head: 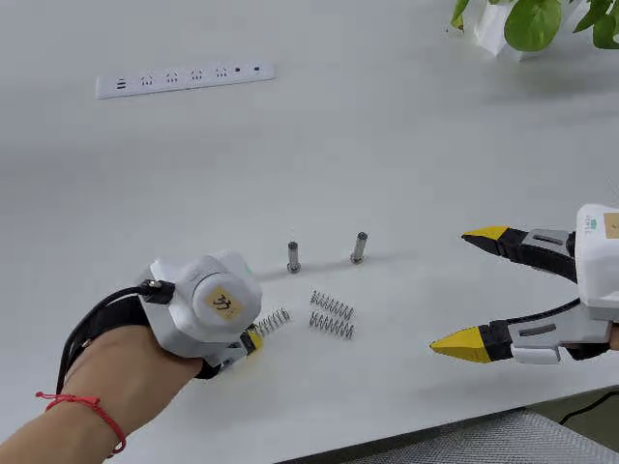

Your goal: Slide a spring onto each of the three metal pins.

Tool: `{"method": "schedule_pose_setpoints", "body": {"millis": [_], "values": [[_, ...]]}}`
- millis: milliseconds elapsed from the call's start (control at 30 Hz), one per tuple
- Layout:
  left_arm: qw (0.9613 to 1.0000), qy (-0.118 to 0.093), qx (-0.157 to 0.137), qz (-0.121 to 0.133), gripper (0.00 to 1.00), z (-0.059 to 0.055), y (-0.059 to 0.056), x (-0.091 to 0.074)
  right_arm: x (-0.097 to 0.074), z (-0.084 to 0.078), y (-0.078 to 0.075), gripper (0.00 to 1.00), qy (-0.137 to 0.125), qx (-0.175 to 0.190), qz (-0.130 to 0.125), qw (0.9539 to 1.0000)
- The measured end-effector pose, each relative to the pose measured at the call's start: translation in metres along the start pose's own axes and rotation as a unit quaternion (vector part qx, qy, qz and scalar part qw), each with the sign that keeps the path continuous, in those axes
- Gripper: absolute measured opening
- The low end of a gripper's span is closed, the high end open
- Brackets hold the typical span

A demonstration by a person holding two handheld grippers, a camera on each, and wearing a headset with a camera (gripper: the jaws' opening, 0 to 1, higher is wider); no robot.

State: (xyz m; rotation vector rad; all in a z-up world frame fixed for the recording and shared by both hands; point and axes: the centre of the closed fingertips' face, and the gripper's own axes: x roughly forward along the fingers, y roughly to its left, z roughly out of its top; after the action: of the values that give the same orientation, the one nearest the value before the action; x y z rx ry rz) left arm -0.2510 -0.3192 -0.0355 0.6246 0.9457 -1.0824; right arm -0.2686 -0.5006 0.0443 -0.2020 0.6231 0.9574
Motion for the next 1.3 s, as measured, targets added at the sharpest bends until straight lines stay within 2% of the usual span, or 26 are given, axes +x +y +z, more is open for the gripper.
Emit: {"method": "schedule_pose_setpoints", "body": {"millis": [600, 833, 867, 1000, 1100, 1300], "values": [[0.9998, -0.018, -0.009, -0.004, 0.07, 0.000, -0.004, -0.009, 0.006, 0.006, 0.007, 0.87, -0.002, 0.000, 0.008, 1.0000], [0.9984, -0.050, -0.026, -0.010, 0.07, 0.005, -0.009, -0.019, 0.007, 0.012, 0.013, 0.84, -0.004, -0.002, 0.016, 0.9999], [0.9976, -0.061, -0.029, -0.013, 0.07, 0.008, -0.010, -0.021, 0.007, 0.015, 0.014, 0.84, -0.006, -0.003, 0.017, 0.9998], [0.9959, -0.079, -0.043, -0.013, 0.07, 0.011, -0.012, -0.030, 0.008, 0.020, 0.021, 0.80, -0.006, -0.005, 0.025, 0.9996], [0.9940, -0.096, -0.051, -0.014, 0.07, 0.015, -0.013, -0.036, 0.010, 0.026, 0.027, 0.78, -0.009, -0.008, 0.034, 0.9993], [0.9880, -0.143, -0.056, -0.020, 0.07, 0.028, -0.018, -0.050, 0.017, 0.043, 0.040, 0.73, -0.017, -0.007, 0.059, 0.9981]]}}
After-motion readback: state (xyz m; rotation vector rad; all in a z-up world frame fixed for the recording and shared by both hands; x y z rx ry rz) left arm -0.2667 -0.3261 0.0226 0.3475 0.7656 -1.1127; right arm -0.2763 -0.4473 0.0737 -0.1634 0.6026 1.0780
